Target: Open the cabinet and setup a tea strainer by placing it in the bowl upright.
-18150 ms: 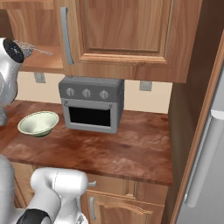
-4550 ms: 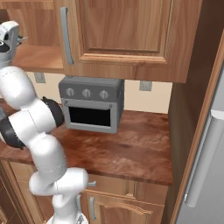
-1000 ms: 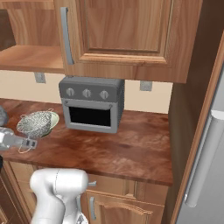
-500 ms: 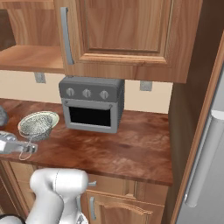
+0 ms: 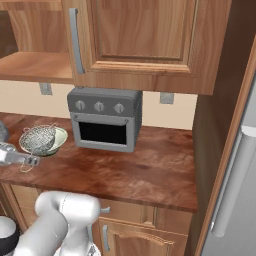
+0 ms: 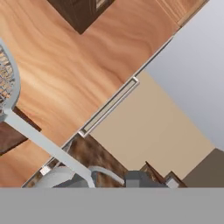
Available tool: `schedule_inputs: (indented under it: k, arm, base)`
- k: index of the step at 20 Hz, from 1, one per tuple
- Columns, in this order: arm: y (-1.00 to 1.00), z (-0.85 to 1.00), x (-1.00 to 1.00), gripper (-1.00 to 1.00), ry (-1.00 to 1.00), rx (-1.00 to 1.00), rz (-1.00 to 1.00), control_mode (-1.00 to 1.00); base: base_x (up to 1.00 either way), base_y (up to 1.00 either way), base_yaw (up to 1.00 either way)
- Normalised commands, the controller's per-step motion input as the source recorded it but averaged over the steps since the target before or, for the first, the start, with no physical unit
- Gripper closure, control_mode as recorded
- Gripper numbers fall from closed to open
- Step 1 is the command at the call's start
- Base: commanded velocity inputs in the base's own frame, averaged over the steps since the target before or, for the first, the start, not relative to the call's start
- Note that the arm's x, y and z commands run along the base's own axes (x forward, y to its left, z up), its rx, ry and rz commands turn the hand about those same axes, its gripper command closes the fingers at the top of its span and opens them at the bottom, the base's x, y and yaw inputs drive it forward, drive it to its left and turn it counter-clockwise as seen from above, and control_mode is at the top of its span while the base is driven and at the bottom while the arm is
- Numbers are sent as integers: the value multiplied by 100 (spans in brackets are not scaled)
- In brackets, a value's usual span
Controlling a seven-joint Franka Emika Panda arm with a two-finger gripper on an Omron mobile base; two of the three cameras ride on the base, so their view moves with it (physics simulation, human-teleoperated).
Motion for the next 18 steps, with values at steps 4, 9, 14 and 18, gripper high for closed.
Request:
schedule_inputs:
  k: [4,9,14,18]
  arm:
    - [37,-4,33,100,5,0,8,-100]
    - [27,-14,44,100,9,0,6,-100]
    - [14,-15,47,100,7,0,4,-100]
    - [9,-26,50,100,8,0,2,-100]
  base:
    - [0,0,0]
    - [0,0,0]
    - [0,0,0]
    - [0,0,0]
